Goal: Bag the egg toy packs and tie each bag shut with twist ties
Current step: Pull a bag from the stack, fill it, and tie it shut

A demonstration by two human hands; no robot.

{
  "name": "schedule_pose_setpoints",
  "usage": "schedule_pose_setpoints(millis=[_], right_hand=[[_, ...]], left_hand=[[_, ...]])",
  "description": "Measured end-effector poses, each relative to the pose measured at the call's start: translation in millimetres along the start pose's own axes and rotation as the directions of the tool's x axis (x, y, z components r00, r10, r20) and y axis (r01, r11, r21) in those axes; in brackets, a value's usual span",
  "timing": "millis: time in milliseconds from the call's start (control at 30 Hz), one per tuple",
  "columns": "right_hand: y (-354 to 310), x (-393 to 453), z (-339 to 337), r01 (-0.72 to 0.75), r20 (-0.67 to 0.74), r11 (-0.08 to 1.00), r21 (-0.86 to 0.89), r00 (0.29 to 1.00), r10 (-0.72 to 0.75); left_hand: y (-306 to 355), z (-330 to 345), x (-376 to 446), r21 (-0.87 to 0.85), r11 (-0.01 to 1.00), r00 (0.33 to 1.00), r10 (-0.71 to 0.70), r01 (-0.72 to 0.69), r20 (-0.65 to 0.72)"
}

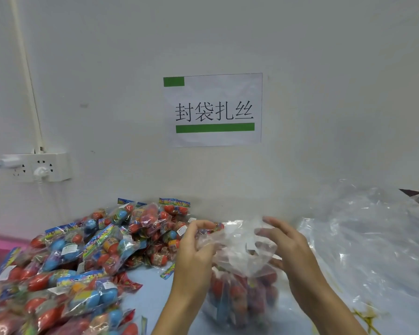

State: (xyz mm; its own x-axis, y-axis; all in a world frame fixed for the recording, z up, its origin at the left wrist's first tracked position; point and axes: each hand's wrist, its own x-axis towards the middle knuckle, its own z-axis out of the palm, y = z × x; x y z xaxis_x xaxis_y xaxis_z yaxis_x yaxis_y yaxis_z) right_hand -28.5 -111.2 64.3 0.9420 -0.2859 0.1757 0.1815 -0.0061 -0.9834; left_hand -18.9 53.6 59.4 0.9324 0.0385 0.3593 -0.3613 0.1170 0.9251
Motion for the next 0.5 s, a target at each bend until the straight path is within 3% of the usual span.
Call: schedule_pose_setpoints(millis=[133, 300, 400, 500], right_hand=[[0, -4, 0, 0.038, -0.100, 0.989, -0.143, 0.994, -0.052], [-2, -4, -6, 0.068, -0.309, 0.995, -0.074, 0.947, -0.088], [-3, -3, -9, 0.070, -0.365, 0.997, 0.032, 0.929, -0.053], [-2, 1, -10, 0.053, -0.354, 0.991, 0.126, 0.935, -0.005]], left_hand=[[-2, 0, 2, -0.133, 0.988, 0.996, -0.074, 0.080, 0.051], [5, -12, 4, -0.527, 0.847, 0.997, -0.070, 0.070, 0.020], [2, -18, 8, -0.478, 0.877, 0.995, -0.080, 0.041, -0.062], [-3, -22, 13, -0.170, 0.984, 0.990, -0.071, 0.050, -0.123]])
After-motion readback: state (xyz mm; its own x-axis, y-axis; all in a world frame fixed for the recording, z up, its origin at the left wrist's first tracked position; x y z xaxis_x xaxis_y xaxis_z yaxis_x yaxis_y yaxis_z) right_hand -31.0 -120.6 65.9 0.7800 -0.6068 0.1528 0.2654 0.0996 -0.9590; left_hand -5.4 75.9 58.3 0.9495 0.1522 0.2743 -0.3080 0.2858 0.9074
